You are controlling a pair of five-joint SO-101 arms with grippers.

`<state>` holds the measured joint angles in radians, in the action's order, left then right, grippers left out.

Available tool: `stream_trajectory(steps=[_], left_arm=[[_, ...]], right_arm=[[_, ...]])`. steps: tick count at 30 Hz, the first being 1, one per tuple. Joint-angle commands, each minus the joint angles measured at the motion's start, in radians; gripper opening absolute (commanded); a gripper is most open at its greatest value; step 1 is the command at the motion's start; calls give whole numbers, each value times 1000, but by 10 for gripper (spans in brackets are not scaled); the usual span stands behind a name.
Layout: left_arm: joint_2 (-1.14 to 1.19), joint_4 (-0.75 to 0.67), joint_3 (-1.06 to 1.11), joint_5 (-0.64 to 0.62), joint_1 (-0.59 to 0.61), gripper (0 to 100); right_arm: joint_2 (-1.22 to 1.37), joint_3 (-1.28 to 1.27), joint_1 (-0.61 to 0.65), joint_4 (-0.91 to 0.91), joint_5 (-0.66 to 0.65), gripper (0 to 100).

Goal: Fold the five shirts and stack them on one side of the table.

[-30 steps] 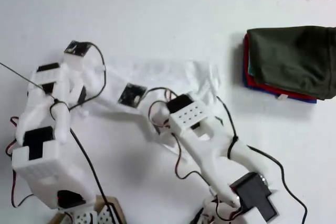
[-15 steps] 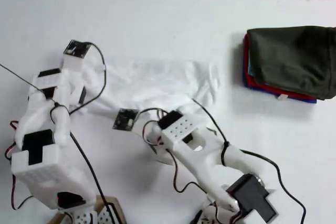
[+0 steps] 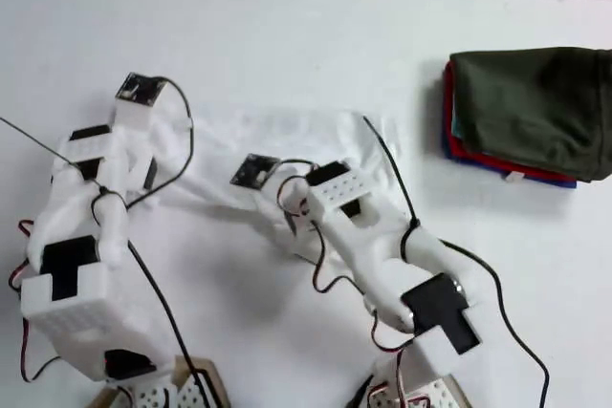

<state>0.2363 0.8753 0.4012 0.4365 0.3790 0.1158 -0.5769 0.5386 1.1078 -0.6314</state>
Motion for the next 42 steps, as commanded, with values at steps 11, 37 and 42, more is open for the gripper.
stream_trajectory(steps=[11,37,42], left_arm=[[-18,-25,2,-11,-5,25],[-18,-25,2,-11,-5,25],[-18,-25,2,-11,-5,25]], right_arm=[[-2,3,73,119,-5,19],[294,769,-188,168,-140,18],[435,918,-202,171,-89,60]])
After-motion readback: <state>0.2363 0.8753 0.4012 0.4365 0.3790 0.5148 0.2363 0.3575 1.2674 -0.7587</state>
